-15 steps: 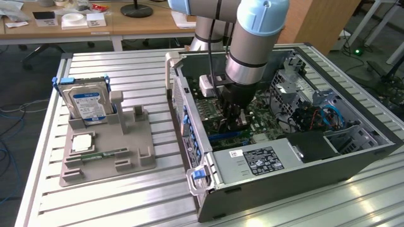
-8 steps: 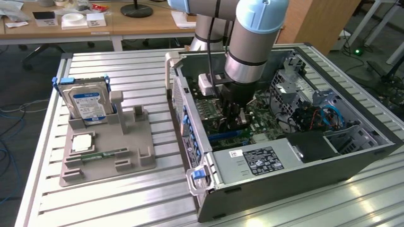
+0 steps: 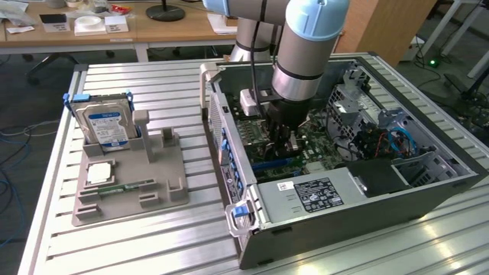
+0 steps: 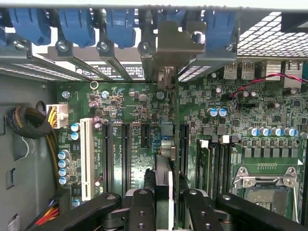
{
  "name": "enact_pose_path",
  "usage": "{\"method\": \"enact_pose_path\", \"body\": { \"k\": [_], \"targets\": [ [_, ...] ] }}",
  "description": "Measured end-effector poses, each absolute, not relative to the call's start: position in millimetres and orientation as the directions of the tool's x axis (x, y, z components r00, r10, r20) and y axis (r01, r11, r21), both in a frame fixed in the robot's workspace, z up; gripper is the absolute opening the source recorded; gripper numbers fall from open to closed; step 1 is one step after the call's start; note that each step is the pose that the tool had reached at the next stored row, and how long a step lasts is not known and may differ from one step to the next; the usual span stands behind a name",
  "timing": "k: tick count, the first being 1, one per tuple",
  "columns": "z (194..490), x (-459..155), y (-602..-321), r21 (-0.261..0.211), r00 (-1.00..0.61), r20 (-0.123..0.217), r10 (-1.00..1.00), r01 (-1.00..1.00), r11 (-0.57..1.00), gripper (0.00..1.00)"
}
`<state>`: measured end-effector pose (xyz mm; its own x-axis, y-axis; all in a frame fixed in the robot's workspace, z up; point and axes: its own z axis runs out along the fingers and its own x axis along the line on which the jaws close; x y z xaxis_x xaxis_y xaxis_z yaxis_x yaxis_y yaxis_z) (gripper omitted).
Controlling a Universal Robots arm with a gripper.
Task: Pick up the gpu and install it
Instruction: 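Insert the gpu into the slot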
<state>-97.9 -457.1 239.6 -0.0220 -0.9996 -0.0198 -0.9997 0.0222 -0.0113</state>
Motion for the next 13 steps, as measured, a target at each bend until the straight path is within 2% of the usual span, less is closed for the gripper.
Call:
{"method": "enact_pose_path", "body": {
  "k": [13],
  "targets": [
    [237.1,-97.8,-457.7,-0.011,-0.035,-0.02,-0.999,-0.999,0.036,0.27]
  ]
}}
